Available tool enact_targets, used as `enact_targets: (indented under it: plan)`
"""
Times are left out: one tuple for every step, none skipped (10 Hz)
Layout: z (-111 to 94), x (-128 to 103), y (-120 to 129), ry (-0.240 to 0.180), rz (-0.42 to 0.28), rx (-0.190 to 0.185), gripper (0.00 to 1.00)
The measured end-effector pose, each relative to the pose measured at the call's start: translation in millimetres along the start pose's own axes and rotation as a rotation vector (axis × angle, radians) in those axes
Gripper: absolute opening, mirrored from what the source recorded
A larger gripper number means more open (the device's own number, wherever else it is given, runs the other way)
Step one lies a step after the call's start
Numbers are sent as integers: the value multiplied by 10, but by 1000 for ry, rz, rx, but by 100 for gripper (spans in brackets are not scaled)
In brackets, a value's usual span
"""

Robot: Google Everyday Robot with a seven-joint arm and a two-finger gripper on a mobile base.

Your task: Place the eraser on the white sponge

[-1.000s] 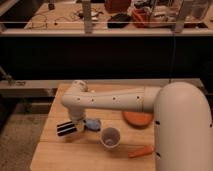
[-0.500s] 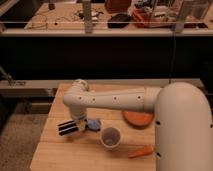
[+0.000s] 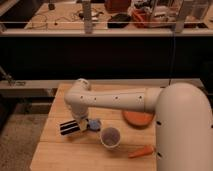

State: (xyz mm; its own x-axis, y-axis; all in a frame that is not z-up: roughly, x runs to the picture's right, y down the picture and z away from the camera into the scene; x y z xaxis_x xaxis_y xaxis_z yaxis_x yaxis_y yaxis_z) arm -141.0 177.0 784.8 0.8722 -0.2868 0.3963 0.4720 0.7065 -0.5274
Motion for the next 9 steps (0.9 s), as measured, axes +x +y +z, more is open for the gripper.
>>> enact_targets:
  plan:
    - [-3, 18, 0, 0, 2, 0, 0]
    - [-1, 43, 1, 0, 4, -2, 0]
    - [4, 63, 6, 1, 5, -5, 0]
    - [2, 78, 6, 1, 6, -5, 0]
    - [7, 95, 5, 0, 8, -5, 0]
    - [11, 111, 5, -1, 10, -6, 0]
    - [10, 124, 2, -1, 11, -6, 0]
    - [14, 144, -5, -2, 13, -7, 0]
    - [14, 169, -9, -2, 14, -9, 2]
